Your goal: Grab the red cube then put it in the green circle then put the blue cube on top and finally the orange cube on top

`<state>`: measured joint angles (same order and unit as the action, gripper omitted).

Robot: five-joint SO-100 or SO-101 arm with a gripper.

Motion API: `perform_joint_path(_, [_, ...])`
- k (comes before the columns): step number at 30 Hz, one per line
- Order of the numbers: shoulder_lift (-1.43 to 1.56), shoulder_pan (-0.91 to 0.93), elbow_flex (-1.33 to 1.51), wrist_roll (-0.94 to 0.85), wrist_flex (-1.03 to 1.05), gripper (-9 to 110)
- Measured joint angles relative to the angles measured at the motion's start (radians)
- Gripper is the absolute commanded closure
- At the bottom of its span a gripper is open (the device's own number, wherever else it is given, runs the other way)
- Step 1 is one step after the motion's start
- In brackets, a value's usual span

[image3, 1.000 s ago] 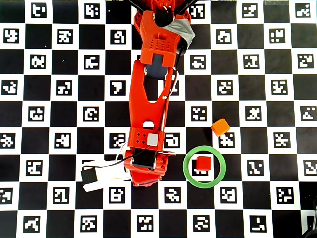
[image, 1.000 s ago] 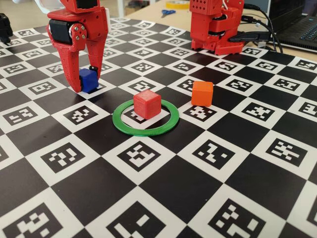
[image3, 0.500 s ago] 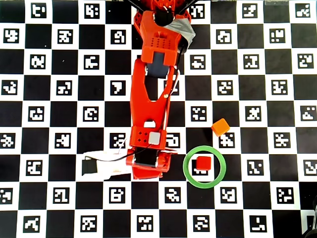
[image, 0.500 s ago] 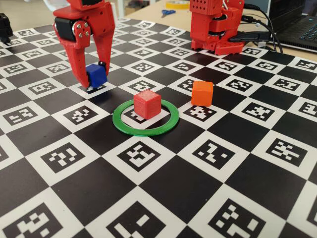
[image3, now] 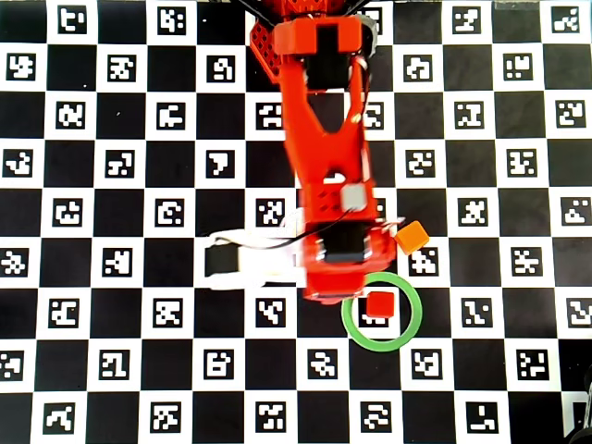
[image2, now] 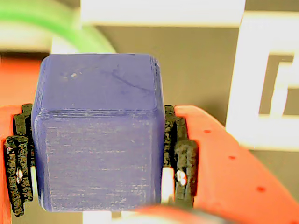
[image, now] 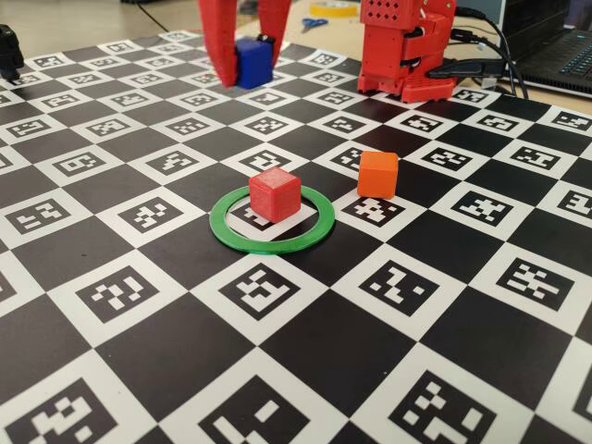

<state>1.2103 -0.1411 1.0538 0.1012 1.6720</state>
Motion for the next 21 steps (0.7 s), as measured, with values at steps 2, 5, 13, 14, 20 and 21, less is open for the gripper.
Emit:
perform_joint_path(2, [0.002, -0.034, 0.000, 0.040, 0.000, 97])
perform_joint_path(5, [0.000, -0.080, -0.021, 0.106, 0.006, 96])
perform_joint_path(13, [-0.020, -0.135, -0.166, 0.230, 0.012, 96])
perform_joint_path(14, [-0.038, -0.135, -0.189, 0.244, 0.012, 96])
perform_joint_path(20, [-0.124, -0.135, -0.265, 0.262, 0.012, 97])
perform_joint_path(21, [-0.137, -0.135, -0.270, 0.261, 0.012, 97])
